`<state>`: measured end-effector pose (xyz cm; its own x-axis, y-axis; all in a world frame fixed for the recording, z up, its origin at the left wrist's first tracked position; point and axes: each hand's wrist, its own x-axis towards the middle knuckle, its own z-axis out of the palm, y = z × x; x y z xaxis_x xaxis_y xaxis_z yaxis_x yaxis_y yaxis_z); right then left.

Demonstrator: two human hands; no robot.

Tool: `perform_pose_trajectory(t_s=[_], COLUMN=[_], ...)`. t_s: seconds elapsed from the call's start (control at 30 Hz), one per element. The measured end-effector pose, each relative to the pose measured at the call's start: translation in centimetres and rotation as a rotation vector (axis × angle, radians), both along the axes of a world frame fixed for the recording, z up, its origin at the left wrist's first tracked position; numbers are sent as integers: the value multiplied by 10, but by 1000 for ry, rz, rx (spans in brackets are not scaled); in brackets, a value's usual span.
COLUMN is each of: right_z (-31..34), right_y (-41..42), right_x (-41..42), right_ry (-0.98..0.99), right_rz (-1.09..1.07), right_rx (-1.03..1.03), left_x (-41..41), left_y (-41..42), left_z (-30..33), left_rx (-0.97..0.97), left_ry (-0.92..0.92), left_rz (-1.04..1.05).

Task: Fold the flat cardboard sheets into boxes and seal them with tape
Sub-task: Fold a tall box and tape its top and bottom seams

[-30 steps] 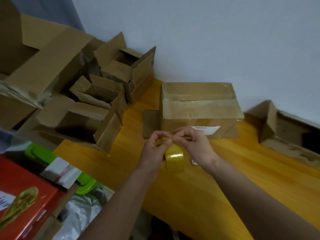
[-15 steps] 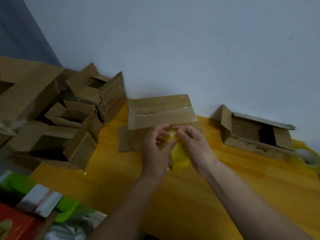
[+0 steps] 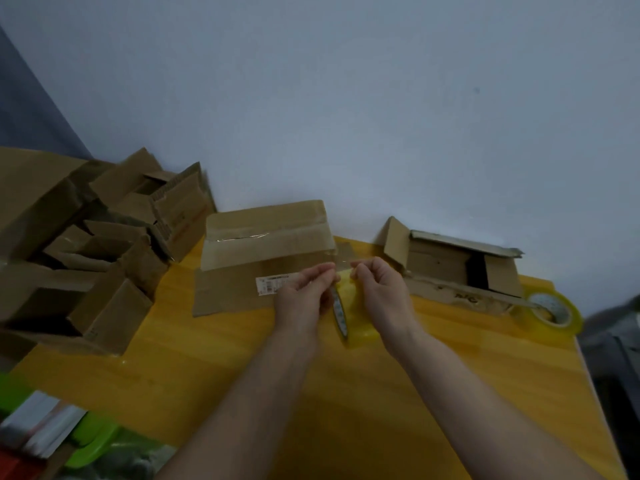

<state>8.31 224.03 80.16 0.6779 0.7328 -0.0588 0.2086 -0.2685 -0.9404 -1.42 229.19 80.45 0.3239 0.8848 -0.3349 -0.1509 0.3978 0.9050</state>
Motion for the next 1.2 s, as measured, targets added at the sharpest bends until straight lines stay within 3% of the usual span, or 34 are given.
perform_pose_trajectory(t_s=[0.07, 0.3, 0.47, 0.67, 0.77, 0.97, 1.2], right_z=[-1, 0, -1, -5, -4, -3, -6], right_y=[-8, -31, -40, -48, -52, -63, -61], right_x=[10, 33, 50, 57, 67, 76, 86], right_ry=[-55, -207, -268, -238, -67, -349, -298], right_rz=[12, -33, 4, -28, -99, 69, 124], right_rx=[-9, 67, 59, 92, 123, 156, 10], left_x=[9, 33, 46, 62, 65, 68, 73], left_y=[-3, -21, -29, -39, -36, -34, -36], left_z=[0, 1, -6, -15, -20, -22, -28], left_rx=[-76, 476, 651, 432, 366, 350, 341], left_ry=[7, 444, 537, 304, 293, 280, 211], left_rz=[-58, -194, -192, -165, -98, -121, -183])
